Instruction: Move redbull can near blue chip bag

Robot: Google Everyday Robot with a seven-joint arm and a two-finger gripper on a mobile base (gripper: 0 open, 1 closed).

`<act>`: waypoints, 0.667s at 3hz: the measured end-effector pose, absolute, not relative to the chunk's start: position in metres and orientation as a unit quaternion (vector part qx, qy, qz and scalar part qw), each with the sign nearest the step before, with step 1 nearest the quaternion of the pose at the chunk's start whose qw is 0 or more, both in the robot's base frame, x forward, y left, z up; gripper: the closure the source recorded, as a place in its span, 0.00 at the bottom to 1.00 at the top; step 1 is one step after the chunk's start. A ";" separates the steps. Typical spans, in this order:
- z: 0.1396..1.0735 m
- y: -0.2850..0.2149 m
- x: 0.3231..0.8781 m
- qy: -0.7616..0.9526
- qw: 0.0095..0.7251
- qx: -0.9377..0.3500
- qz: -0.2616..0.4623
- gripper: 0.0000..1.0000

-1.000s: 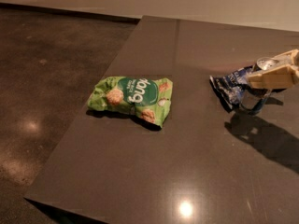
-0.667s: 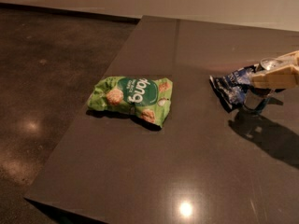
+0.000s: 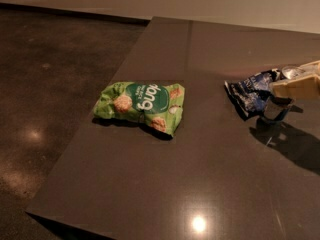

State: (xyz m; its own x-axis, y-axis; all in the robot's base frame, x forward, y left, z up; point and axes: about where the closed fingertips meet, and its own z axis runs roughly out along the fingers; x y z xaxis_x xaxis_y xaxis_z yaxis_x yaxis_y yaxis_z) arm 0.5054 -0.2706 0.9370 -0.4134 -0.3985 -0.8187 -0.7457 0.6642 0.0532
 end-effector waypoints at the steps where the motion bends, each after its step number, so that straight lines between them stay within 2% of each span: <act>1: 0.930 -0.274 0.506 0.819 0.405 -0.350 0.206 0.79; 2: 0.921 -0.274 0.507 0.822 0.399 -0.350 0.208 0.48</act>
Offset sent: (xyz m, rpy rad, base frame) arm 0.0021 -0.0082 -0.0225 -0.0196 0.0359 -0.0110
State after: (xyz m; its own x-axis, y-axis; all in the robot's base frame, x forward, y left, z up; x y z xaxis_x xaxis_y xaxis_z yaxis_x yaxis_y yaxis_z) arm 0.5074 -0.2739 0.9211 -0.4365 -0.4102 -0.8008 -0.7413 0.6683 0.0617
